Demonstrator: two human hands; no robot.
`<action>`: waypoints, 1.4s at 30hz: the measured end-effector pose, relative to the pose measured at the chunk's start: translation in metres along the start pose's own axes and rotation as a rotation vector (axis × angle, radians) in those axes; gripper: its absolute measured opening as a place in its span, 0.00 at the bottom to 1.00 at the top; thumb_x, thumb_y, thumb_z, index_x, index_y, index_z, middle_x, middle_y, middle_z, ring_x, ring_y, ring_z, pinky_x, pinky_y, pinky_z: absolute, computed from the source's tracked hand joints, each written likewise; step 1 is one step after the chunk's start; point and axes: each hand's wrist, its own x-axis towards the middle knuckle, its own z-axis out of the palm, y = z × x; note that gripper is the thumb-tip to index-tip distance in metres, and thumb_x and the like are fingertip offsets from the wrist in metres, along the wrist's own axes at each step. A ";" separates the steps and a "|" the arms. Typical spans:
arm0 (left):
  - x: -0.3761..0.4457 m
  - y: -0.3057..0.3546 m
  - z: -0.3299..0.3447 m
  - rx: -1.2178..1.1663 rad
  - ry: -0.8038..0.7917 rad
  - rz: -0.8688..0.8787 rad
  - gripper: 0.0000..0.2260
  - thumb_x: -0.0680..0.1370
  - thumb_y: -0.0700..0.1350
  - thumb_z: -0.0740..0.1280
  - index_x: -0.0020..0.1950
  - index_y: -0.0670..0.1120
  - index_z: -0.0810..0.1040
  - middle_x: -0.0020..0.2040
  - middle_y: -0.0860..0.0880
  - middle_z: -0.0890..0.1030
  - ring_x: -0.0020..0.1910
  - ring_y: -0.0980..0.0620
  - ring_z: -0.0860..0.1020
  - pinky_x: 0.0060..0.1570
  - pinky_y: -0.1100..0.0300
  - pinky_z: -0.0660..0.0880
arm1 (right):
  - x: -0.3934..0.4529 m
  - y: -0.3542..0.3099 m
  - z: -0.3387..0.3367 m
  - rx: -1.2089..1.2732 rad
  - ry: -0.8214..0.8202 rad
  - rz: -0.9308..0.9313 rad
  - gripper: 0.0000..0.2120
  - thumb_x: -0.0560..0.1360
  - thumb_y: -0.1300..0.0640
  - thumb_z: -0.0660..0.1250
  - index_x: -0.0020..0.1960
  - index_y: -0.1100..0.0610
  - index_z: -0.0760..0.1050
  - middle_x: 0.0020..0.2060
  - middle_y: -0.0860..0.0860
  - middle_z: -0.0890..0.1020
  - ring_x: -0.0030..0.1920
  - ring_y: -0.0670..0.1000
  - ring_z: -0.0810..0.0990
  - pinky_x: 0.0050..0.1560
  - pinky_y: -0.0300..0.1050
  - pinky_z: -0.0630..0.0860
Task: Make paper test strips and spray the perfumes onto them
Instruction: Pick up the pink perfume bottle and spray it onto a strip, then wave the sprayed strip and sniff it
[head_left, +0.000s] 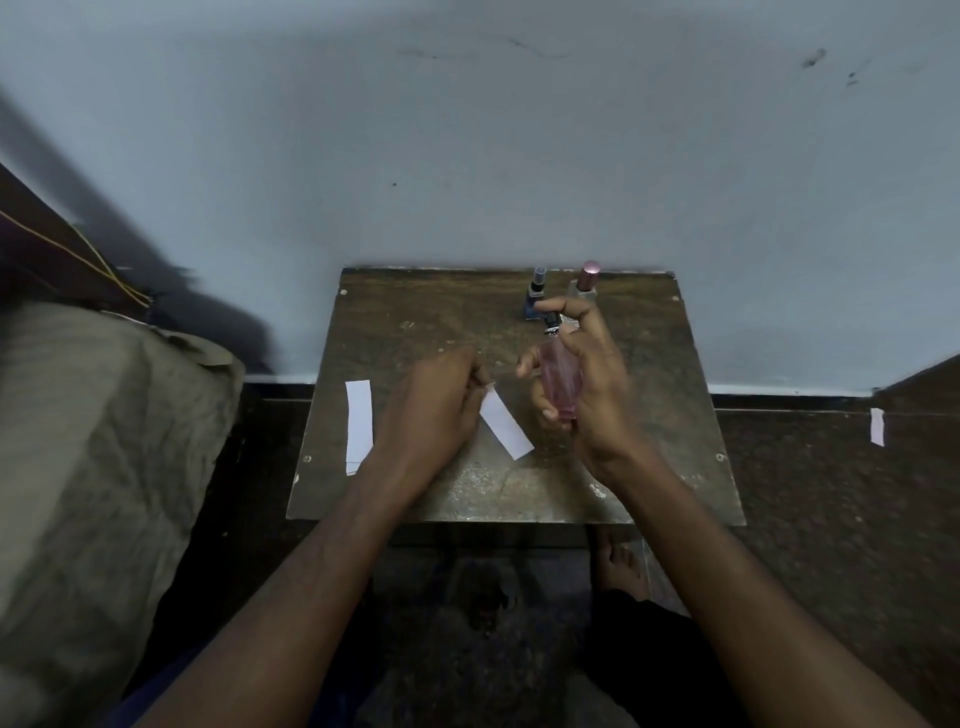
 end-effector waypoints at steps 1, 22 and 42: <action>-0.001 0.000 0.000 -0.012 0.002 -0.001 0.05 0.80 0.41 0.73 0.55 0.48 0.82 0.49 0.51 0.84 0.45 0.56 0.80 0.47 0.52 0.82 | -0.001 0.000 0.001 -0.031 0.040 -0.017 0.13 0.88 0.57 0.54 0.69 0.59 0.69 0.41 0.66 0.77 0.22 0.48 0.69 0.23 0.33 0.63; -0.180 0.075 -0.072 -0.419 0.284 -0.238 0.01 0.78 0.44 0.77 0.47 0.49 0.88 0.38 0.56 0.87 0.39 0.61 0.86 0.42 0.69 0.81 | -0.204 -0.041 0.053 -0.850 0.270 -0.479 0.12 0.84 0.58 0.66 0.67 0.53 0.75 0.35 0.38 0.73 0.34 0.41 0.75 0.36 0.29 0.67; -0.250 0.119 -0.082 -0.677 0.721 -0.289 0.03 0.80 0.41 0.75 0.54 0.45 0.86 0.46 0.53 0.88 0.46 0.58 0.88 0.47 0.62 0.85 | -0.228 -0.042 0.077 -0.767 0.376 -0.795 0.11 0.85 0.61 0.61 0.61 0.61 0.81 0.47 0.45 0.82 0.43 0.32 0.75 0.46 0.27 0.67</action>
